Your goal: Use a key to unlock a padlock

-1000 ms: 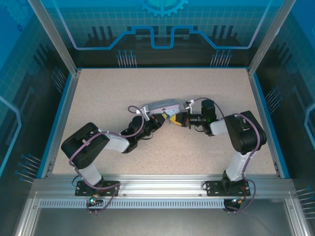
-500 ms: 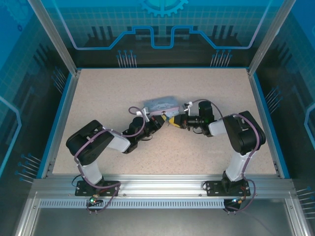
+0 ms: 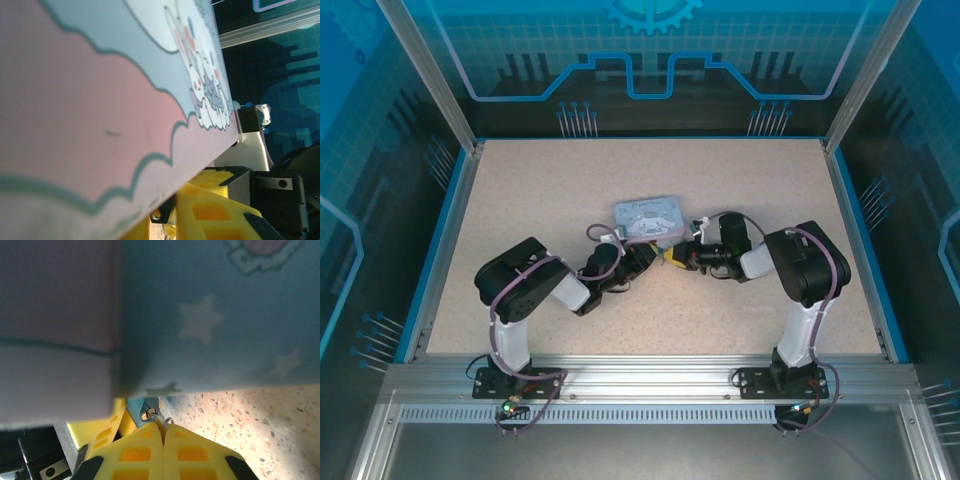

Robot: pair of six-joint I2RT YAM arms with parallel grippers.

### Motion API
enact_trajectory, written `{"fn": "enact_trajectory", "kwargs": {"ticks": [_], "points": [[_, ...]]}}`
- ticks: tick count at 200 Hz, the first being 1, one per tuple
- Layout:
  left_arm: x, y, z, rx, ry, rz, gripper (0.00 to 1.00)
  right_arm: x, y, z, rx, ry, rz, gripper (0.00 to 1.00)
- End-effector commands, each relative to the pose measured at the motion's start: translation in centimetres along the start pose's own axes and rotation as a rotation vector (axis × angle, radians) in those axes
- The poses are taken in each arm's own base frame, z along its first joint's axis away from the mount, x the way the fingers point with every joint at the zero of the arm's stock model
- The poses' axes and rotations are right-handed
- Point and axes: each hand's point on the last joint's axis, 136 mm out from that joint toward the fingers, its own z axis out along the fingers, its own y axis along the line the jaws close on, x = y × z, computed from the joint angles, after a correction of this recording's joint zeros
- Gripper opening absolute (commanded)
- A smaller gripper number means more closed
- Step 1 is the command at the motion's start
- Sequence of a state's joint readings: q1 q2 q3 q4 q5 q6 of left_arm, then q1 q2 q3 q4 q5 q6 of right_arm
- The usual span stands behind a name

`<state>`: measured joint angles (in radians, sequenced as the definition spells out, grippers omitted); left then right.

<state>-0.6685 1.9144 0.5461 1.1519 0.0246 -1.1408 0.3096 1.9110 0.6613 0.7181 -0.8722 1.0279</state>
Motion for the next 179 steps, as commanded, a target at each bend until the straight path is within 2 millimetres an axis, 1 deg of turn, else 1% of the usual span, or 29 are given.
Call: {"fn": "enact_trajectory", "kwargs": {"ticks": [1,5,9,24,35,56,80,109,152,179], "points": [[2.8,-1.2,-0.1,0.084,0.098,-0.018,0.33,0.9,1.0,1.5,-0.03,0.045,-0.042,0.0],[2.8,-1.0,-0.1,0.079,0.092,-0.025,0.38,1.1,0.8,1.6,-0.028,0.047,-0.036,0.0],[2.7,-0.7,-0.2,0.075,0.086,-0.028,0.41,1.2,0.6,1.7,-0.023,0.05,-0.028,0.0],[2.6,0.1,-0.5,0.058,0.063,-0.041,0.46,1.6,-0.1,2.0,-0.013,0.058,-0.006,0.0],[2.4,0.6,-0.9,0.046,0.046,-0.043,0.48,1.8,-0.7,2.1,-0.001,0.063,0.015,0.0],[2.0,1.2,-1.7,0.028,0.014,-0.052,0.52,2.2,-1.1,2.3,0.005,0.067,0.031,0.0],[1.4,1.9,-2.9,0.001,-0.033,-0.063,0.58,2.3,-1.0,2.2,0.001,0.046,0.038,0.0],[1.1,2.6,-3.6,-0.03,-0.056,-0.07,0.58,2.7,-0.5,2.0,0.003,0.039,0.03,0.0],[1.1,2.2,-3.5,-0.014,-0.071,-0.078,0.57,3.6,0.1,2.3,-0.001,0.052,0.024,0.0],[1.3,1.9,-3.3,-0.007,-0.067,-0.077,0.54,4.1,0.5,2.7,-0.005,0.059,0.02,0.0]]}}
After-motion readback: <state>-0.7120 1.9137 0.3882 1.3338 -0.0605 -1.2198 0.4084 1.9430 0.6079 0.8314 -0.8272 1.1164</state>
